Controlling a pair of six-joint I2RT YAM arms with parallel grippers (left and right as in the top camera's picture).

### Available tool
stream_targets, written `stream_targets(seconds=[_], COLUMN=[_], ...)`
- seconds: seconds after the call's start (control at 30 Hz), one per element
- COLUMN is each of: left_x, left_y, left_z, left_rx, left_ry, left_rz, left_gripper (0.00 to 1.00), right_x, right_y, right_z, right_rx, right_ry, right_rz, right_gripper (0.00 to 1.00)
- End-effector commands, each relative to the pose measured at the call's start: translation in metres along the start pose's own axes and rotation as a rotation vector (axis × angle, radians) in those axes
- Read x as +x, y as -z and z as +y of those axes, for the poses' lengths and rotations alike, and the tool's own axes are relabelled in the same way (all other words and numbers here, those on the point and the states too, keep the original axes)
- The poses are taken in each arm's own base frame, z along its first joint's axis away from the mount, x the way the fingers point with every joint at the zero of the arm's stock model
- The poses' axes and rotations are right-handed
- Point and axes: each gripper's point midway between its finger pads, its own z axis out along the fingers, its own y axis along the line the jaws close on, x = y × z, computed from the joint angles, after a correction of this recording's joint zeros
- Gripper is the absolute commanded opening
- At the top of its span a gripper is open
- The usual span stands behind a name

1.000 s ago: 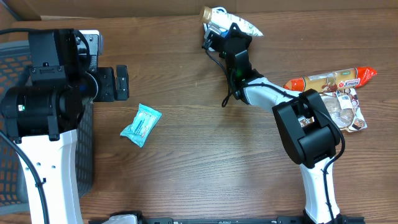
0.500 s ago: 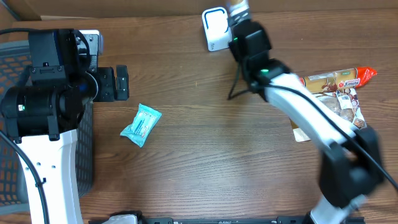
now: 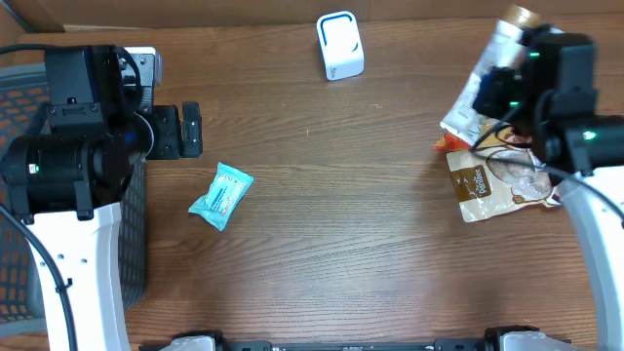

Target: Scan the item barcode

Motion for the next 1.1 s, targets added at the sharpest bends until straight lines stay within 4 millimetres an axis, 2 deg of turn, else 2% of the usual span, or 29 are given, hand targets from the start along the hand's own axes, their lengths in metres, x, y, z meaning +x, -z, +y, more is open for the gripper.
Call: stream_targets(seconds=[0.0, 0.2, 0.3, 0.33, 0.37, 0.4, 0.43, 0.47, 0.57, 0.67, 0.73, 0.77, 0.8, 0.9, 1.0, 1.07], left_x=[-0.002, -0.002, -0.002, -0.002, -0.002, -0.002, -0.002, -0.002, -0.002, -0.002, -0.002, -0.002, -0.002, -0.002, -0.002, -0.002], left_y=[-0.001, -0.001, -0.001, -0.001, -0.001, -0.001, -0.001, -0.001, -0.001, -0.001, -0.001, -0.001, -0.001, -0.001, -0.001, -0.001], left_z=[0.003, 0.003, 0.003, 0.003, 0.003, 0.003, 0.003, 0.003, 0.003, 0.003, 0.003, 0.003, 0.003, 0.003, 0.003, 0.003], left_rx=[-0.009, -0.009, -0.009, -0.009, -0.009, -0.009, -0.009, -0.009, -0.009, -0.009, -0.009, -0.009, -0.009, -0.009, -0.009, -0.009], left_ry=[-0.015, -0.015, -0.015, -0.015, -0.015, -0.016, -0.015, -0.015, -0.016, -0.015, -0.015, -0.015, -0.016, -0.015, -0.015, -0.015], left_rz=[-0.002, -0.002, -0.002, -0.002, -0.002, -0.002, -0.002, -0.002, -0.002, -0.002, -0.002, -0.002, -0.002, -0.002, -0.002, -0.002], left_gripper=[0.99, 1.00, 1.00, 1.00, 0.99, 0.99, 1.00, 1.00, 1.00, 1.00, 1.00, 1.00, 1.00, 0.99, 1.00, 1.00], right_x=[0.026, 0.063, 0.083, 0.087, 0.090, 0.092, 0.093, 0.095, 0.096, 0.088, 0.082, 0.081, 0.079, 0.086, 0.097, 0.110], right_y=[-0.024, -0.069, -0.082, -0.084, -0.085, -0.085, -0.085, -0.084, -0.078, -0.060, -0.046, -0.042, -0.036, -0.035, -0.046, -0.056], right_z=[-0.007, -0.090, -0.113, -0.115, -0.117, -0.117, -0.116, -0.114, -0.098, -0.061, -0.039, -0.032, -0.017, 0.025, 0.074, 0.113], right_rx=[-0.149, -0.021, 0.013, 0.019, 0.029, 0.031, 0.027, 0.018, -0.068, -0.260, -0.358, -0.373, -0.388, -0.456, -0.504, -0.553], right_ry=[-0.155, -0.310, -0.348, -0.352, -0.356, -0.358, -0.357, -0.350, -0.293, -0.174, -0.108, -0.098, -0.073, 0.017, 0.088, 0.143], right_rz=[0.129, 0.172, 0.199, 0.209, 0.220, 0.226, 0.231, 0.240, 0.283, 0.328, 0.349, 0.357, 0.375, 0.387, 0.373, 0.360], right_gripper=[0.04, 0.04, 0.04, 0.05, 0.12, 0.27, 0.48, 0.60, 0.80, 0.87, 1.00, 1.00, 1.00, 1.00, 1.00, 1.00])
